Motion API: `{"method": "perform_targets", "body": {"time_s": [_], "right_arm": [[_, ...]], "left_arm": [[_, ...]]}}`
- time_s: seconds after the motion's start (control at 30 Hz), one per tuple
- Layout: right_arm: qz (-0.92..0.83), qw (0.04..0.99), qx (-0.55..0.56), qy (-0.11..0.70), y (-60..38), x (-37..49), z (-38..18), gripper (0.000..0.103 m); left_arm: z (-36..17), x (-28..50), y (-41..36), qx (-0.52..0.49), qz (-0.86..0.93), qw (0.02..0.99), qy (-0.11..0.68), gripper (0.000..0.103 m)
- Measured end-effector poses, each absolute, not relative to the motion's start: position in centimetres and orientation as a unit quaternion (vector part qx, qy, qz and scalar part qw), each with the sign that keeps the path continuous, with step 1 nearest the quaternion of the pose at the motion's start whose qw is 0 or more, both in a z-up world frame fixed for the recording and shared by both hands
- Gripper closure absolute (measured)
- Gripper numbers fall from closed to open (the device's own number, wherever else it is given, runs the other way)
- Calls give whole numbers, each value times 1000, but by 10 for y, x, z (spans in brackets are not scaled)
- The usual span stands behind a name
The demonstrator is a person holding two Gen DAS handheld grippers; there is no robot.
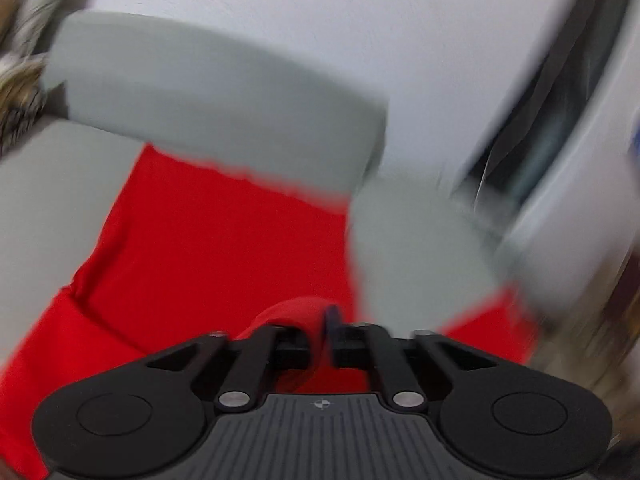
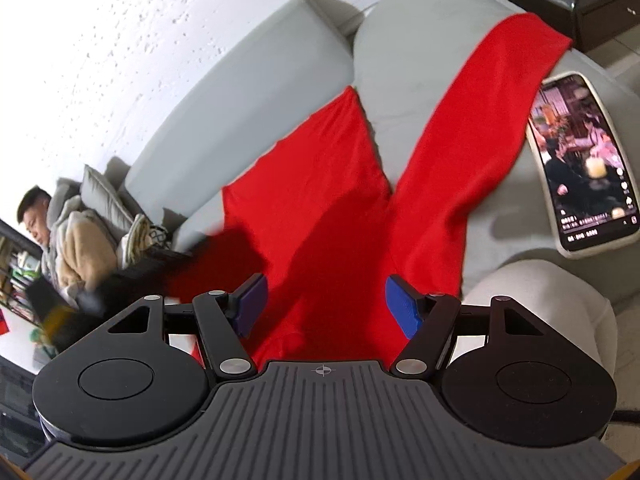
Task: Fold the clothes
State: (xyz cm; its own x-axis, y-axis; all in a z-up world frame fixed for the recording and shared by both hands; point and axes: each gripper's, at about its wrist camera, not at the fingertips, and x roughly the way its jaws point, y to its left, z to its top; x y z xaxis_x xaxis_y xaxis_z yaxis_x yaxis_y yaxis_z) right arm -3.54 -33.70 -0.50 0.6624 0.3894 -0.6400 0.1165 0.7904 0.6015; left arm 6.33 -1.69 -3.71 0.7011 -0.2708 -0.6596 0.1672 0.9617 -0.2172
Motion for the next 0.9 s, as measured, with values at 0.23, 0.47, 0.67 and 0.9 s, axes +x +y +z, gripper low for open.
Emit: {"method": "perform_targets", "body": {"time_s": [0.23,0.47,0.67,0.9], "right_arm": [[91,843,295,440,-328,-30,-21,29],[103,846,262,453,-308,-16,-22,29],[139,863,213,436,-276,9,-8,41],[208,857,121,456,-198,68,-34,63]], "left_arm": [[-84,13,-85,229,-130,885,384,36],[-75,-18,-84,312,-163,860,370,28],[-51,-38,-37,184,-230,852,432,28],[-56,15,75,-24,-59,892,447,92]]}}
